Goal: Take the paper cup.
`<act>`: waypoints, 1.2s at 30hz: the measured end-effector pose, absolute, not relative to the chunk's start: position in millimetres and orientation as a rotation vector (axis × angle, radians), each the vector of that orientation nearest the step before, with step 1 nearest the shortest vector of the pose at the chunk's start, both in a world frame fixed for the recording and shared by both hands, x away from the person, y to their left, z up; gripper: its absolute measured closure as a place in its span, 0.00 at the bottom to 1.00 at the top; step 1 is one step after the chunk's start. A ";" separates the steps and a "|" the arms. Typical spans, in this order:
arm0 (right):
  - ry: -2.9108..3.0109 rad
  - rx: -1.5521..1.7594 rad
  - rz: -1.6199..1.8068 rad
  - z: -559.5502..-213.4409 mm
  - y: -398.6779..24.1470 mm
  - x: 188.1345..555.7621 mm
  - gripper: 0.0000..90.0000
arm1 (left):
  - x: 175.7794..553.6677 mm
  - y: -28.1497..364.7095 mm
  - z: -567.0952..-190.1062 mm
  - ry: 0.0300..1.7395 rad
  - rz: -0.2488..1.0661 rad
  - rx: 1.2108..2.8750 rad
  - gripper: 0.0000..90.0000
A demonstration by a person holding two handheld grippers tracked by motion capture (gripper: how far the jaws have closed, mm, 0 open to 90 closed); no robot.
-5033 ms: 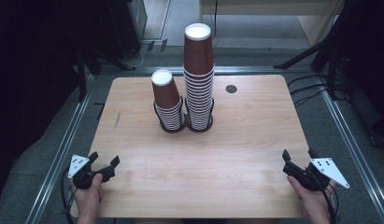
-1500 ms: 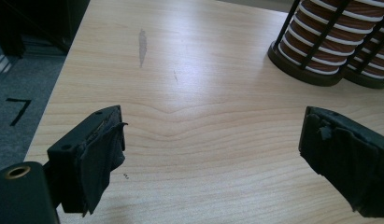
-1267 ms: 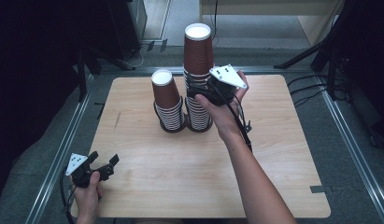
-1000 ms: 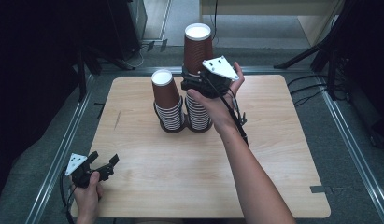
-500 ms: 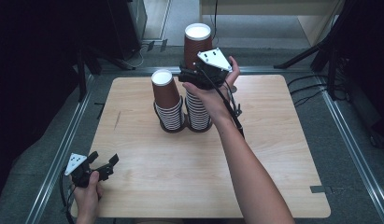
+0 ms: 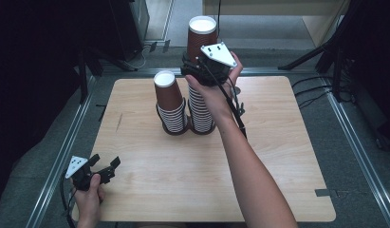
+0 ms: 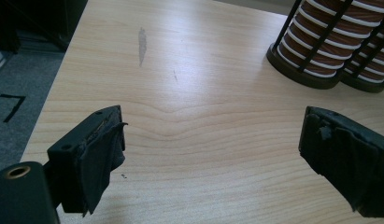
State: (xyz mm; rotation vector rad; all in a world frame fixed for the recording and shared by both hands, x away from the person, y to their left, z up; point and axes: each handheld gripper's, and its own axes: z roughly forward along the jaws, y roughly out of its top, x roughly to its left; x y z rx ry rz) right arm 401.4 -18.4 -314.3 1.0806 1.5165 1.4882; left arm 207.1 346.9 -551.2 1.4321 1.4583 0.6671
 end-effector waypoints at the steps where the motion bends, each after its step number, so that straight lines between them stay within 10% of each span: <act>1: 1.510 1.070 1.479 -309.7 -17.9 401.4 0.13 | 207.1 347.1 -551.3 1.459 0.666 1.433 0.08; 36: 1.398 1.021 1.520 -244.7 -45.7 383.5 0.13 | 207.4 346.3 -551.2 1.457 0.673 1.435 0.08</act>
